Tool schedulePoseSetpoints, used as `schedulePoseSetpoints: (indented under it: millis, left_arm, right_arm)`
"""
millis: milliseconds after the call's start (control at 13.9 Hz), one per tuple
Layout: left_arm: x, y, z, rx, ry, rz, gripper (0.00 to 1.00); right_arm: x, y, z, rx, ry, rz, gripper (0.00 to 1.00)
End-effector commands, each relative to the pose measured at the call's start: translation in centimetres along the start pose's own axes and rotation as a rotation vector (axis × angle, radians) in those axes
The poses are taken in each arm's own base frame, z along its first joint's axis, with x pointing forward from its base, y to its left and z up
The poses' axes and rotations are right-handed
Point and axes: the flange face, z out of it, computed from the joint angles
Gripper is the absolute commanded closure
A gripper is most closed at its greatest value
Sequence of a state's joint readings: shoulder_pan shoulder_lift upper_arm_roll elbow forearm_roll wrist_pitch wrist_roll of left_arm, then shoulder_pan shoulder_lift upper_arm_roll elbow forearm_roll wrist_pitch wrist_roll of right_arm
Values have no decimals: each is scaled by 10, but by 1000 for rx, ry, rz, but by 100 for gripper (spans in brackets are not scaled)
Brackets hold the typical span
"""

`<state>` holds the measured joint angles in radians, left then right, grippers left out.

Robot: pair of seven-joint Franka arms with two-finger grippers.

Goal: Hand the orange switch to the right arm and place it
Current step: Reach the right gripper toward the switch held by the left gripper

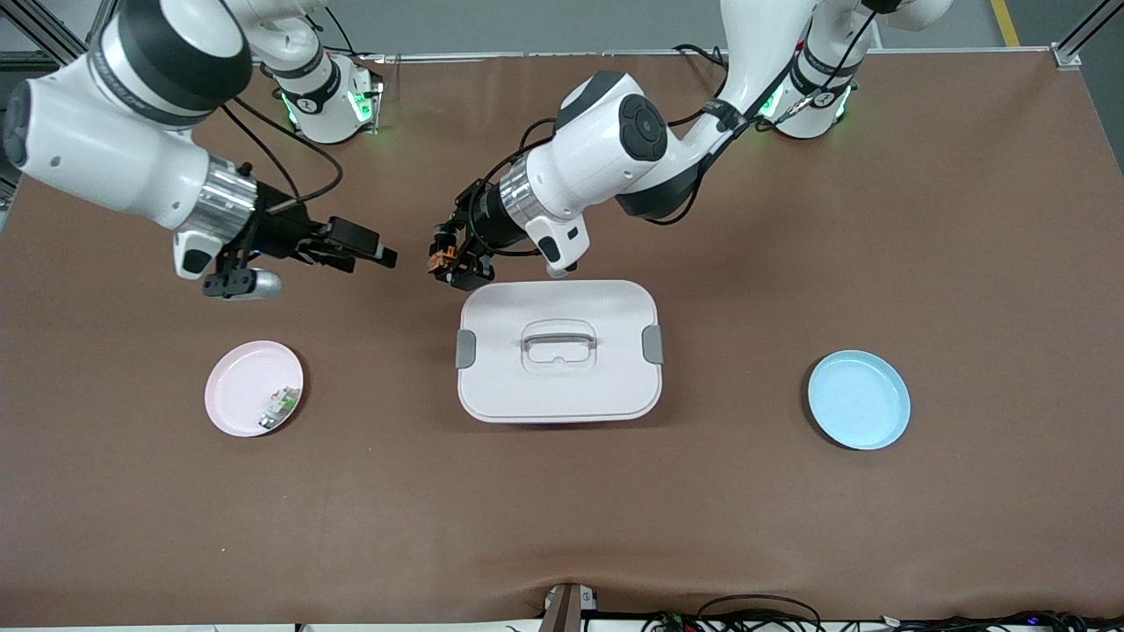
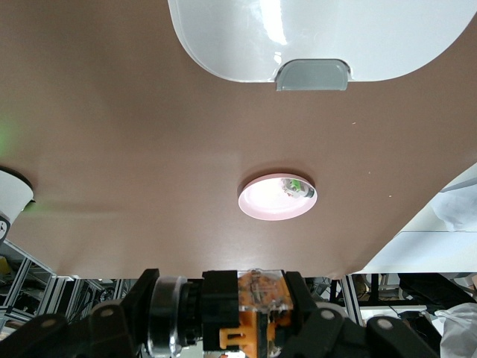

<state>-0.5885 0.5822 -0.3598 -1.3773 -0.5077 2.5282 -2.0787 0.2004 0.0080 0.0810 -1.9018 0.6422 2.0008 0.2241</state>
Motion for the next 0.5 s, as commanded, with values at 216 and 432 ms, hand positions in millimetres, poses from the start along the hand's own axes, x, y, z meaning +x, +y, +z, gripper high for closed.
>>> schedulePoseSetpoints:
  millis: [216,432]
  left_arm:
    - [-8,0,-6,-12,-7,1,67]
    - [-9,0,-7,-14,-7,1,67]
  right_arm:
    - [-17,-16,14,10,1,50,0]
    - [-20,-20,19,7,-7,49,0]
